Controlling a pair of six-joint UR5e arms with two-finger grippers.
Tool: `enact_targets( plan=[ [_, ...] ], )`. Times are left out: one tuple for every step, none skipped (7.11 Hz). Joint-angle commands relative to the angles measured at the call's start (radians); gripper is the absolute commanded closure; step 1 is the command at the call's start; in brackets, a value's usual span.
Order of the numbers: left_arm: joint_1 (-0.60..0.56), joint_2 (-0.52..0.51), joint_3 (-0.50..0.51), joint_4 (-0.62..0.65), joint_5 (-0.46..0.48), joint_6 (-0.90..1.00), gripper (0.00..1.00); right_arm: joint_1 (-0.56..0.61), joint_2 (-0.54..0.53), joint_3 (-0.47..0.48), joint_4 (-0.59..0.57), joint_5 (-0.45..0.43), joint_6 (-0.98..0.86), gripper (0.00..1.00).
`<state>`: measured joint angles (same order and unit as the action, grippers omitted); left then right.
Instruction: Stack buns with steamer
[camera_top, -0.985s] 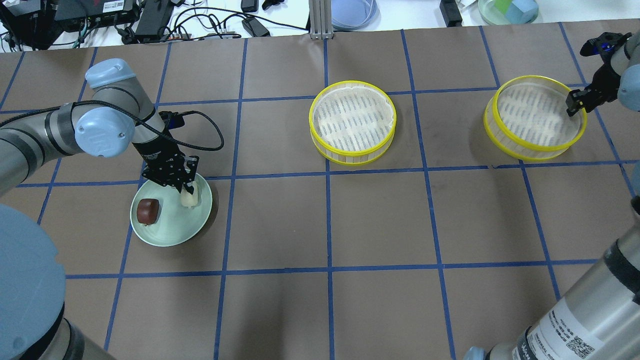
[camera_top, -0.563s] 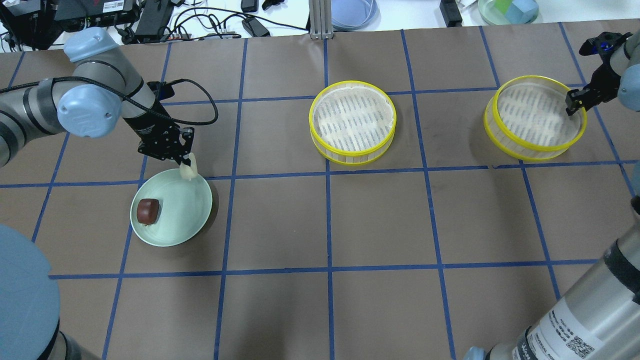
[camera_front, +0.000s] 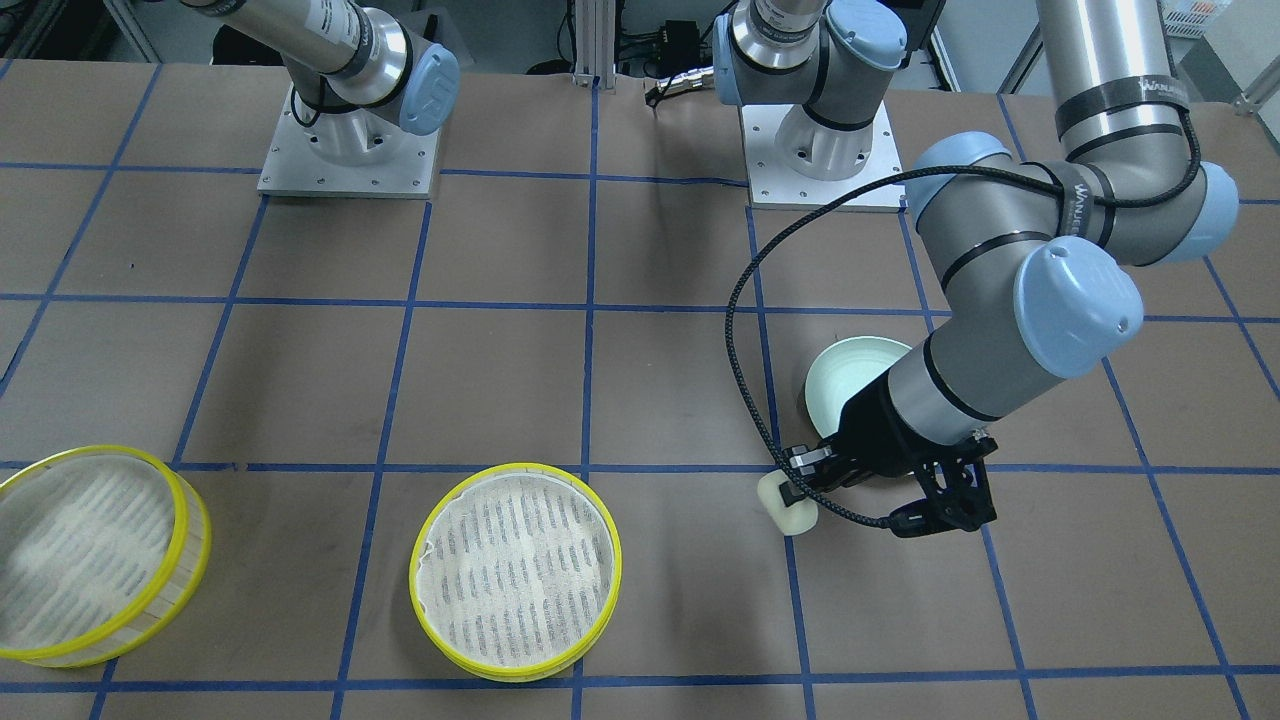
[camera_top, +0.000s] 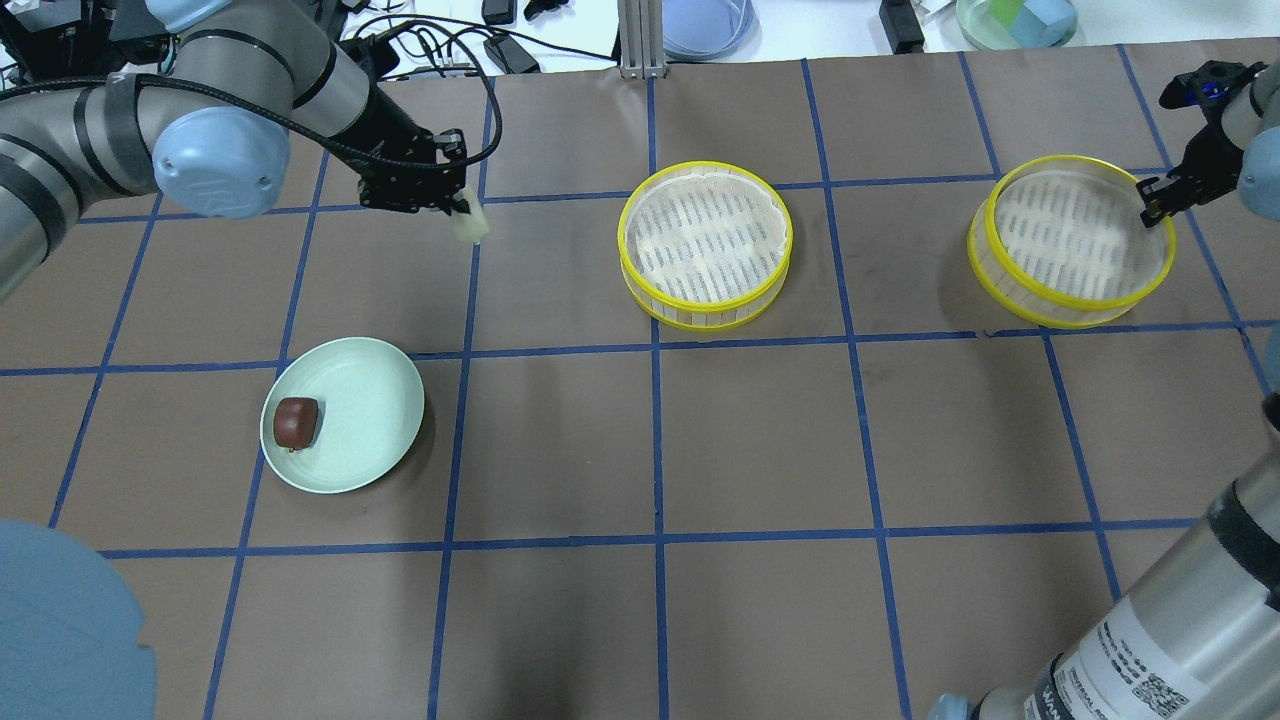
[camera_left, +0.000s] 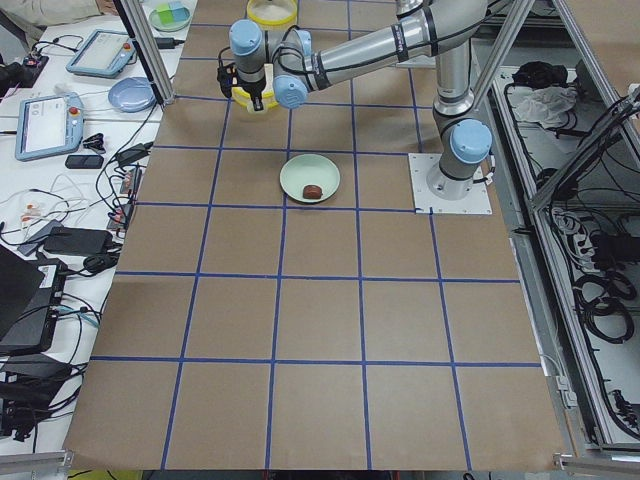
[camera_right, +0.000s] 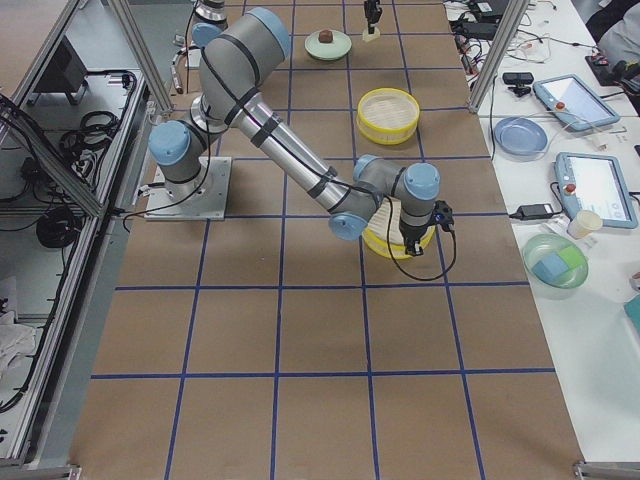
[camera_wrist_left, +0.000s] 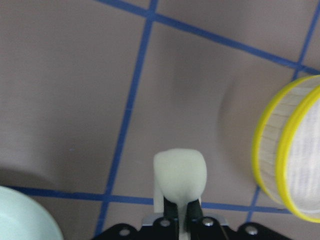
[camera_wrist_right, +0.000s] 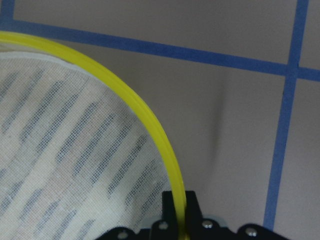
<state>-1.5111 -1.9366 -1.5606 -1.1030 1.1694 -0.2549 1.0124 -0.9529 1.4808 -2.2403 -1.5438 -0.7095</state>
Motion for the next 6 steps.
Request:
enact_targets(
  plan=[
    [-0.053, -0.045, -0.019, 0.165, -0.172, -0.141, 1.0, 0.0, -0.044, -0.002, 0.002, -0.004, 0.001, 1.0],
    [-0.104, -0.083, -0.039, 0.243, -0.197, -0.161, 1.0, 0.002, -0.082, -0.001, 0.058, -0.001, 0.013, 1.0],
    [-0.131, -0.122, -0.044, 0.318, -0.197, -0.259, 1.0, 0.002, -0.092, -0.001, 0.071, 0.001, 0.024, 1.0],
    [-0.145, -0.151, -0.044, 0.348, -0.197, -0.289, 1.0, 0.009, -0.099, -0.001, 0.071, -0.001, 0.037, 1.0],
    [-0.15, -0.169, -0.044, 0.35, -0.189, -0.29, 1.0, 0.021, -0.133, 0.001, 0.106, -0.004, 0.079, 1.0],
    [-0.158, -0.186, -0.044, 0.35, -0.169, -0.291, 0.96, 0.047, -0.159, 0.003, 0.137, -0.015, 0.123, 1.0]
  ],
)
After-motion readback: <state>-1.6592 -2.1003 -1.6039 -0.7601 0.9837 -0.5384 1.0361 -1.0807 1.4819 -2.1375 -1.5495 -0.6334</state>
